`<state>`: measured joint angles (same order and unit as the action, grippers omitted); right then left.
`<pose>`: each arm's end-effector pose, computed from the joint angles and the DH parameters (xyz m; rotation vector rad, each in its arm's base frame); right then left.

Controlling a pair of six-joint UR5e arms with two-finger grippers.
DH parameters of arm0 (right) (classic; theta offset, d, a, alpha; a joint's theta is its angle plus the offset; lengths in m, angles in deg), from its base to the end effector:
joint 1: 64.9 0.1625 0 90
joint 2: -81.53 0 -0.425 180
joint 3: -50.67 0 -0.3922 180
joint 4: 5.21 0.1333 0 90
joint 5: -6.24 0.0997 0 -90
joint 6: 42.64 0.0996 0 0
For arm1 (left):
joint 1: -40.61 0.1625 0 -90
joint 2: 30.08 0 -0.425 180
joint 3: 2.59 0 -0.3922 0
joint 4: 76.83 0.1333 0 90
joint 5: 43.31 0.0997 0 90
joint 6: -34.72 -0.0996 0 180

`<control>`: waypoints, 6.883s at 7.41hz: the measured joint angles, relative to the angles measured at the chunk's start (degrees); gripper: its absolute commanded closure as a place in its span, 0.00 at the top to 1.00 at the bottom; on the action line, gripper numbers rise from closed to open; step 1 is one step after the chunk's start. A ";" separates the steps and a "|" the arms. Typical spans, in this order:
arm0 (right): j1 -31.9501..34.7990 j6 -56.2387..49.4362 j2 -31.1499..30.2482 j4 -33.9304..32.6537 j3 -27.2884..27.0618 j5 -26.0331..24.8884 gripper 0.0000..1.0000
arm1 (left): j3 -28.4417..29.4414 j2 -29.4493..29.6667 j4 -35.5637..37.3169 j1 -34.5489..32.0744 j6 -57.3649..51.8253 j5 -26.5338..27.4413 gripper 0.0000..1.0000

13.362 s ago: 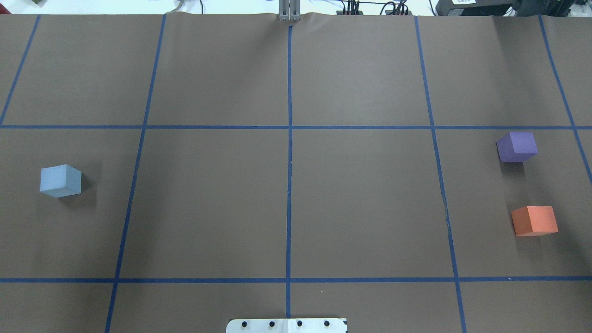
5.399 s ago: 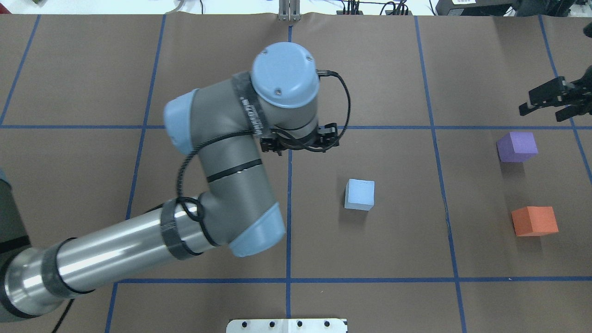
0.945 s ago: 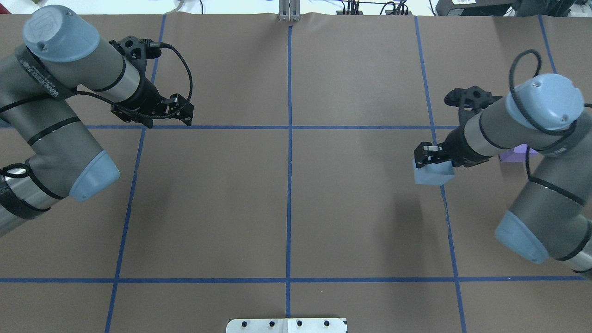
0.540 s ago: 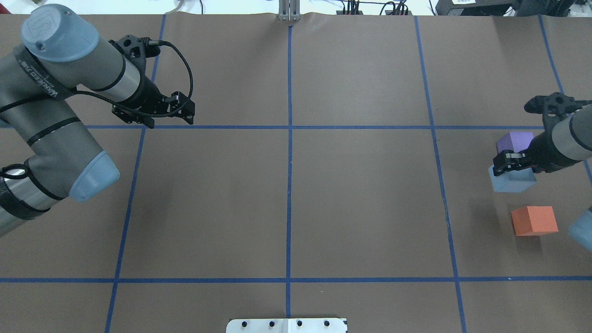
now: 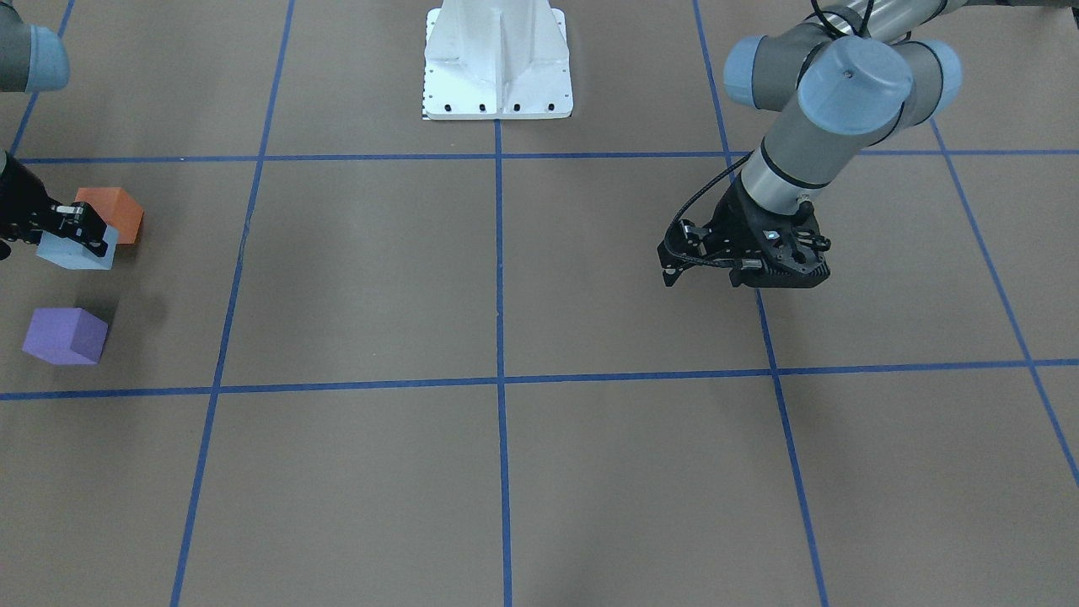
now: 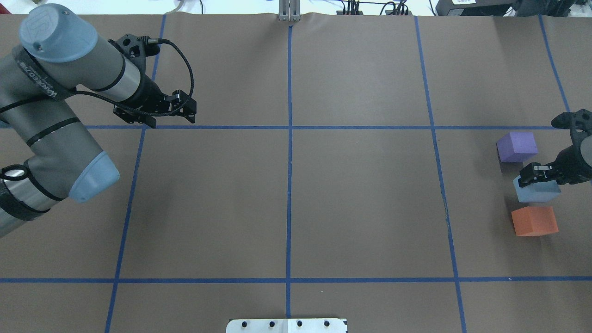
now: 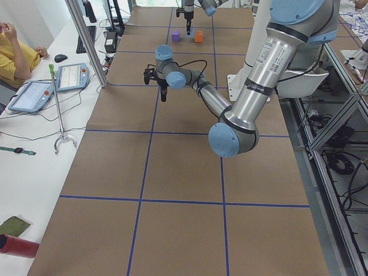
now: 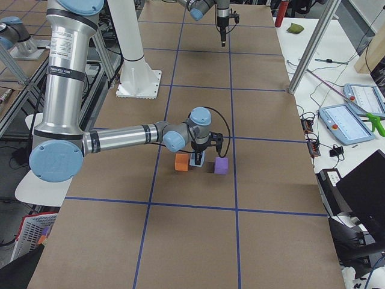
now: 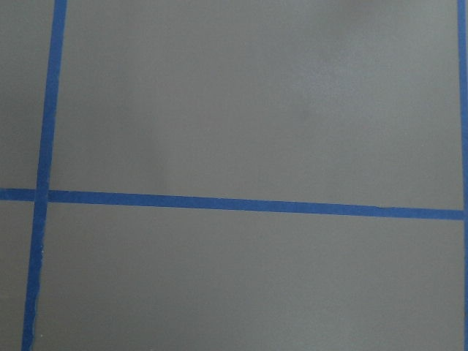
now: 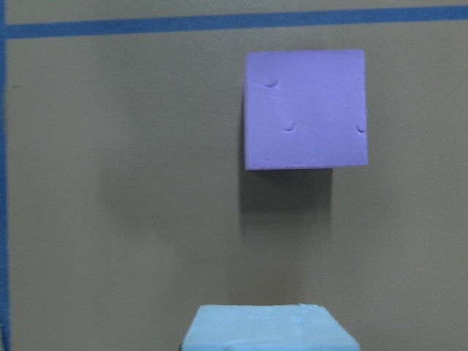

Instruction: Place blue block between orange and purple blocks

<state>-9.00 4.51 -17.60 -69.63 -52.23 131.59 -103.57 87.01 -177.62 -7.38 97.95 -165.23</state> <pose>-0.1900 -0.4156 0.5783 -0.0165 -0.7799 0.0581 0.3628 -0.5232 0.2796 0.0885 0.9748 -0.1029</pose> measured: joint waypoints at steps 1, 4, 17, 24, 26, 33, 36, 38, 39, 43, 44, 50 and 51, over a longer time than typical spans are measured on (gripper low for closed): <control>0.08 0.07 0.12 0.96 1.09 0.14 0.00 | -0.30 0.03 -0.01 0.00 0.63 -0.02 1.00; 0.09 0.01 1.61 1.83 4.24 0.03 0.00 | -0.62 -0.01 -0.01 0.10 1.16 0.02 1.00; -0.08 -0.54 3.57 7.15 8.27 -1.56 0.10 | -0.50 0.06 -0.02 0.27 1.18 0.02 1.00; -0.98 -0.01 3.79 7.76 8.33 -1.60 1.00 | -0.64 0.02 -0.01 0.26 1.21 0.02 1.00; -1.02 -0.09 3.59 8.04 8.17 -1.56 1.00 | -0.73 0.05 -0.01 0.26 1.40 0.02 1.00; 11.32 -1.29 -5.32 10.56 -4.50 6.40 1.00 | -5.94 -4.45 0.27 -0.79 -0.30 0.20 1.00; 21.02 -12.87 0.14 -3.12 -3.94 9.54 1.00 | -11.27 -17.22 0.31 -7.61 -17.86 -0.10 1.00; 28.21 -28.51 8.14 -21.48 -3.33 9.64 1.00 | -8.63 -23.79 0.98 -18.81 -39.87 -2.98 1.00; 30.43 -33.87 10.03 -26.51 -2.78 9.58 1.00 | -3.46 -25.07 1.17 -26.12 -52.56 -6.74 1.00; 32.57 -41.42 11.18 -29.74 0.36 9.44 1.00 | 11.98 -22.29 2.20 -38.48 -72.18 -11.41 1.00; 32.59 -41.56 10.91 -29.69 0.35 9.58 1.00 | 12.28 -22.08 2.98 -38.76 -71.75 -11.62 1.00; 28.88 -44.92 10.24 -29.05 1.39 10.08 1.00 | 9.11 -26.64 5.92 -39.14 -69.49 -15.46 1.00; 28.74 -44.94 9.96 -29.03 1.14 11.57 1.00 | 9.01 -27.00 5.93 -39.12 -69.35 -15.48 1.00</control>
<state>19.74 -40.43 -7.65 -98.66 -51.09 143.16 -94.56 60.02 -171.69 -46.50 28.60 -180.71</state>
